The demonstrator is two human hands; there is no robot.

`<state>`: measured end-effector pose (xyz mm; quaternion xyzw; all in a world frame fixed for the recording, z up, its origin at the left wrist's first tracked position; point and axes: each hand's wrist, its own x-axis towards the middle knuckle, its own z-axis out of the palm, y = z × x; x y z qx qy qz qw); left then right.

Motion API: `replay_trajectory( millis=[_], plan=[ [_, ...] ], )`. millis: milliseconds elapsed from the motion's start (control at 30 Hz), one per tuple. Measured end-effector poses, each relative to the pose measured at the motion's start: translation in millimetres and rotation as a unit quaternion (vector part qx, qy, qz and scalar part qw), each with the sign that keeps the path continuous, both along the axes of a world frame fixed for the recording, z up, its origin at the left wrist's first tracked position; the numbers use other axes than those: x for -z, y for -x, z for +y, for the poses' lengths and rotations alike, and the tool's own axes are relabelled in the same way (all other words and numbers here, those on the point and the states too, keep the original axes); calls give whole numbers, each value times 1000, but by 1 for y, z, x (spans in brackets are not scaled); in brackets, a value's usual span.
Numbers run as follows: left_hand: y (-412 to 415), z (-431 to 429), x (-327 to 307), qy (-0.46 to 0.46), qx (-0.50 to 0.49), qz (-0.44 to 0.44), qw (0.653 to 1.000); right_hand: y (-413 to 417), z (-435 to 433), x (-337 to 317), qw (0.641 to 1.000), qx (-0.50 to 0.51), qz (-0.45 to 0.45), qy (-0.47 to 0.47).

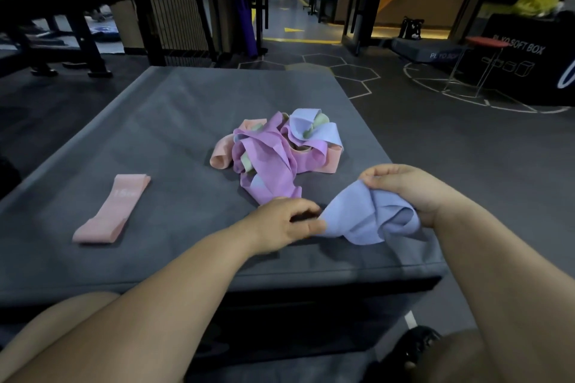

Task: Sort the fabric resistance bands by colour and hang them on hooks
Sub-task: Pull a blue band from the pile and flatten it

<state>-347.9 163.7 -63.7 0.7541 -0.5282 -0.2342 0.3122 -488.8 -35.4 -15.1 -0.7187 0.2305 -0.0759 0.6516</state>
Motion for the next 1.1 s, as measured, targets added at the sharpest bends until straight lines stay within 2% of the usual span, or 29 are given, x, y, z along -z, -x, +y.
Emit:
replay_trajectory(
  millis=[100,133,233,333,400,500,600,800,967,1100],
  plan=[
    [-3,3,7,-23,-5,-85,996,-1,1,-3,998,33,-32,-53],
    [-4,3,8,-14,-29,-83,996,-1,1,-4,996,35,-37,-70],
    [-9,5,-3,42,-113,-1,993,-3,-2,-8,994,58,-26,-91],
    [-22,14,-18,96,-149,143,974,-4,-6,-3,996,60,5,-71],
    [-32,22,-23,101,-160,195,962,-6,-8,5,998,27,43,-32],
    [-41,31,-23,79,-191,180,962,-9,-5,16,985,-45,134,99],
    [-43,37,-20,71,-224,188,954,-13,0,19,959,-66,186,204],
    [-52,49,-20,64,-254,197,945,-25,16,21,934,-53,162,315],
    [-59,56,-15,36,-279,106,954,-31,25,23,888,-54,167,426],
    [-51,54,-17,11,-281,73,957,-32,23,23,869,-41,193,455]
  ],
)
